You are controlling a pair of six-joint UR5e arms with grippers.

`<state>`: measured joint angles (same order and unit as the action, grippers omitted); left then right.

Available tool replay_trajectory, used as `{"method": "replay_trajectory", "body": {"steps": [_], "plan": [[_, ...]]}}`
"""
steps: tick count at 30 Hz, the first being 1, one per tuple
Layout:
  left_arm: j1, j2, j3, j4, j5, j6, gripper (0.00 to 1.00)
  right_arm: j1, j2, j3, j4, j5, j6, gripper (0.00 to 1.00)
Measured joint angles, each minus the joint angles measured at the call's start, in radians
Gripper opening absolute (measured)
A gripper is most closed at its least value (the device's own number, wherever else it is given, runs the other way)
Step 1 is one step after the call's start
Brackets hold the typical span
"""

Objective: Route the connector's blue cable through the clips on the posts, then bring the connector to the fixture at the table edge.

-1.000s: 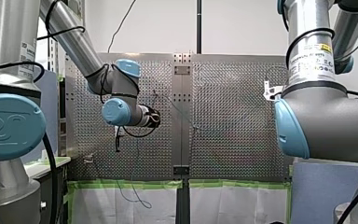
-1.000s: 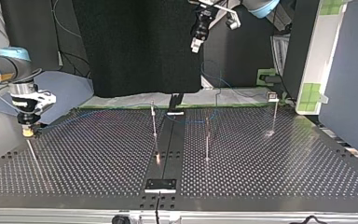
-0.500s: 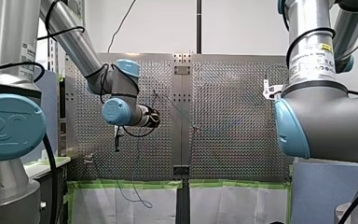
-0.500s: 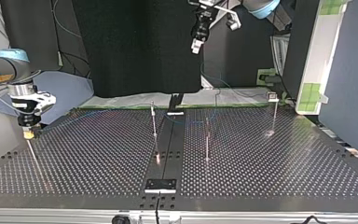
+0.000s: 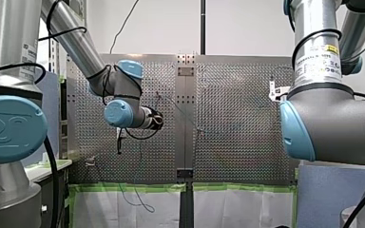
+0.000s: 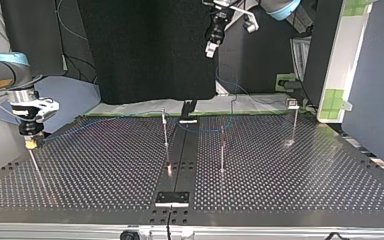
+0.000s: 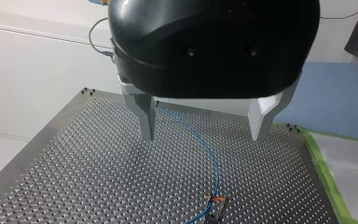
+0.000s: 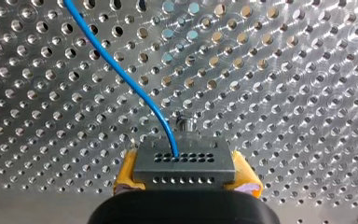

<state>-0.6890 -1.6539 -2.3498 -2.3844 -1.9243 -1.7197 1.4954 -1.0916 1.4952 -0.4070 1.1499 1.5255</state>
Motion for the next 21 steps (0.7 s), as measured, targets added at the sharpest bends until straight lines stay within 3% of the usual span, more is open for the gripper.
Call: {"method": "replay_trajectory", "body": {"steps": [21], "plan": [[0.002, 0.0, 0.0, -0.001, 0.0, 0.0, 1.0, 0.004, 0.004, 0.001, -0.016, -0.02, 0.021, 0.0]]}}
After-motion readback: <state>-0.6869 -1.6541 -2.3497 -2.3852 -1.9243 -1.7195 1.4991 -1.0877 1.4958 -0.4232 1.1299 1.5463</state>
